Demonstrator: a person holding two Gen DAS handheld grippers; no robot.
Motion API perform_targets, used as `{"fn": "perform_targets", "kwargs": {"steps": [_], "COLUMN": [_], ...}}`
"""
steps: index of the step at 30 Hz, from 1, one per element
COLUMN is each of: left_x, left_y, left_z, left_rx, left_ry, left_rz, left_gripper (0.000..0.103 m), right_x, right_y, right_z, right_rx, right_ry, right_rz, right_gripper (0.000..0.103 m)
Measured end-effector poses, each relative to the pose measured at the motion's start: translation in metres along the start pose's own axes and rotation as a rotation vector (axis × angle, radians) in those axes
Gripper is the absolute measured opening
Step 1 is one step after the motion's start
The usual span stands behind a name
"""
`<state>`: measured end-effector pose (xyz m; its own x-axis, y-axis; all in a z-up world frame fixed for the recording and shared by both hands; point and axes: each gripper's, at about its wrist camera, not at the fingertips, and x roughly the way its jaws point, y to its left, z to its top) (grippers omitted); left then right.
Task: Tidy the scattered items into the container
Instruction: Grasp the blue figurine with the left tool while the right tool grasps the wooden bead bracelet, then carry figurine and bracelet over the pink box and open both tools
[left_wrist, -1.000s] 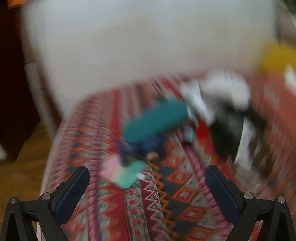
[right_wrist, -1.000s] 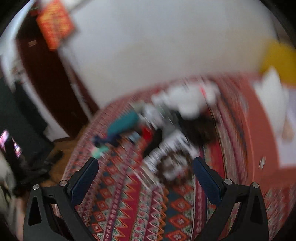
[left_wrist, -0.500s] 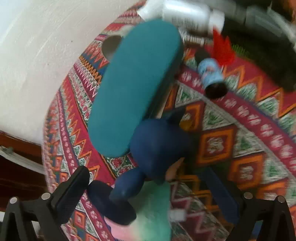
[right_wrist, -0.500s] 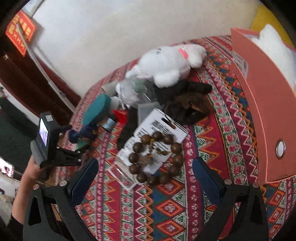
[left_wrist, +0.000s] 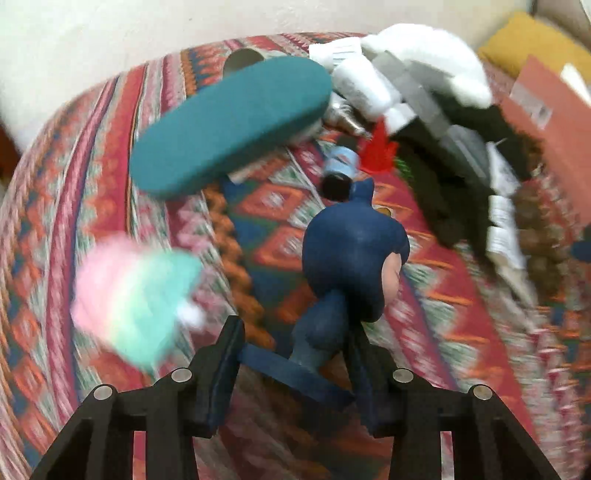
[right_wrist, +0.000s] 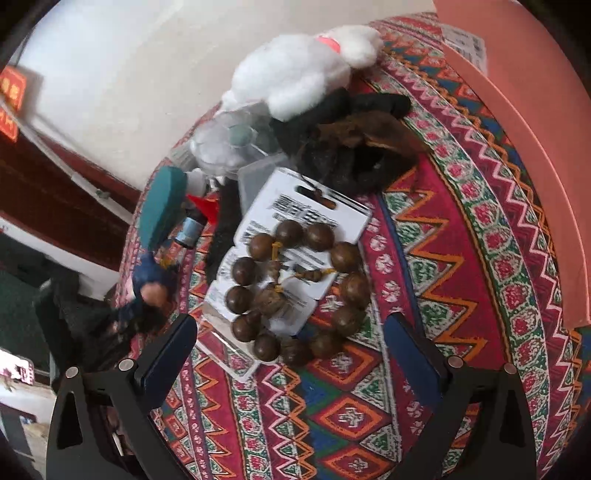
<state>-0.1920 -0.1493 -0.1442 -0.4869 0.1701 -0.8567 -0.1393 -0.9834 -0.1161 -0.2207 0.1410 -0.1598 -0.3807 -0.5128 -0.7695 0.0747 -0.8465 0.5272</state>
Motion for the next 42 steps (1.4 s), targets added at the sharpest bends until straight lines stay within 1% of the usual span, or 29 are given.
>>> {"fn": "perform_targets", "kwargs": {"steps": [2, 3, 5, 6, 8, 9, 10, 11, 13, 15, 16, 17, 18, 19, 20, 22, 23, 24, 25, 26, 27, 28, 31, 34, 36, 38, 39, 41, 42], "left_x": [-0.016, -0.025, -0.035, -0.036, -0.022, -0.014, -0.006, 0.000, 0.002, 0.003, 0.003, 0.005, 0.012, 0.016, 0.018, 0.025, 0.028, 0.029, 0.027, 0.023, 0.018, 0.013, 0.003, -0.001, -0.006, -0.020, -0.032, -0.056, -0.062], "left_y": [-0.011, -0.015, -0.022, -0.023, -0.022, -0.020, -0.021, -0.022, -0.022, -0.027, -0.030, -0.035, -0.036, -0.041, -0.047, -0.062, -0.069, -0.075, -0.077, -0.078, -0.078, -0.077, -0.071, -0.064, -0.058, -0.058, -0.059, -0.049, -0.048], "left_z": [-0.006, -0.008, -0.012, -0.018, -0.027, -0.031, -0.033, -0.035, -0.033, -0.030, -0.029, -0.028, -0.028, -0.028, -0.029, -0.032, -0.033, -0.034, -0.032, -0.029, -0.027, -0.025, -0.023, -0.029, -0.030, -0.031, -0.031, -0.032, -0.029], "left_rx": [-0.042, -0.064, -0.087, -0.091, -0.078, -0.067, -0.065, -0.069, -0.073, -0.046, -0.031, -0.006, 0.015, 0.041, 0.070, 0.136, 0.170, 0.194, 0.184, 0.166, 0.144, 0.121, 0.058, 0.001, -0.033, -0.043, -0.045, -0.050, -0.053], "left_ry": [-0.023, -0.038, -0.054, -0.053, -0.025, -0.004, 0.015, 0.033, 0.028, 0.023, 0.021, 0.027, 0.033, 0.038, 0.042, 0.042, 0.042, 0.027, 0.015, 0.004, -0.005, -0.013, -0.025, -0.020, -0.037, -0.077, -0.105, -0.167, -0.195], "left_rz": [-0.038, -0.055, -0.066, -0.067, -0.062, -0.056, -0.051, -0.052, -0.062, -0.054, -0.048, -0.030, -0.013, 0.001, 0.003, 0.024, 0.036, 0.051, 0.028, -0.007, -0.037, -0.066, -0.118, -0.135, -0.149, -0.153, -0.158, -0.169, -0.175], "left_gripper": [0.046, 0.046, 0.046, 0.046, 0.047, 0.047, 0.047, 0.047, 0.047, 0.048, 0.050, 0.057, 0.060, 0.065, 0.078, 0.094, 0.095, 0.095, 0.086, 0.059, 0.048, 0.045, 0.040, 0.040, 0.040, 0.040, 0.040, 0.040, 0.040], "right_x": [0.000, 0.001, 0.006, 0.008, 0.022, 0.028, 0.035, 0.038, 0.044, 0.045, 0.045, 0.042, 0.039, 0.035, 0.032, 0.023, 0.018, 0.014, 0.009, 0.005, -0.001, -0.006, -0.015, -0.024, -0.030, -0.036, -0.039, -0.045, -0.049], "right_y": [0.012, 0.017, 0.025, 0.029, 0.029, 0.027, 0.026, 0.028, 0.031, 0.032, 0.033, 0.033, 0.034, 0.035, 0.036, 0.040, 0.042, 0.045, 0.048, 0.051, 0.054, 0.056, 0.060, 0.064, 0.067, 0.070, 0.071, 0.074, 0.076], "right_z": [-0.002, -0.004, -0.006, -0.007, -0.007, -0.007, -0.007, -0.008, -0.010, -0.011, -0.012, -0.012, -0.011, -0.010, -0.010, -0.009, -0.009, -0.010, -0.012, -0.013, -0.016, -0.018, -0.022, -0.026, -0.028, -0.031, -0.032, -0.035, -0.037], "right_rx": [-0.053, -0.082, -0.131, -0.152, -0.164, -0.165, -0.174, -0.204, -0.258, -0.271, -0.276, -0.277, -0.280, -0.283, -0.285, -0.290, -0.294, -0.297, -0.303, -0.310, -0.320, -0.328, -0.333, -0.338, -0.341, -0.344, -0.346, -0.349, -0.353], "right_ry": [-0.002, -0.004, -0.013, -0.016, -0.004, 0.005, 0.018, 0.012, 0.003, 0.018, 0.025, 0.025, 0.016, 0.006, -0.005, -0.032, -0.044, -0.054, -0.064, -0.073, -0.084, -0.092, -0.099, -0.106, -0.111, -0.115, -0.118, -0.123, -0.127], "right_rz": [0.033, 0.041, 0.037, 0.031, -0.010, -0.015, -0.024, -0.052, -0.102, -0.111, -0.110, -0.094, -0.086, -0.078, -0.071, -0.062, -0.056, -0.046, -0.037, -0.029, -0.023, -0.017, 0.006, 0.029, 0.044, 0.060, 0.068, 0.083, 0.092], "right_gripper": [0.102, 0.102, 0.102, 0.101, 0.097, 0.093, 0.087, 0.077, 0.070, 0.059, 0.049, 0.037, 0.020, 0.020, 0.020, 0.020, 0.020, 0.020, 0.020, 0.020, 0.020, 0.020, 0.020, 0.020, 0.020, 0.020, 0.020, 0.020, 0.020]}}
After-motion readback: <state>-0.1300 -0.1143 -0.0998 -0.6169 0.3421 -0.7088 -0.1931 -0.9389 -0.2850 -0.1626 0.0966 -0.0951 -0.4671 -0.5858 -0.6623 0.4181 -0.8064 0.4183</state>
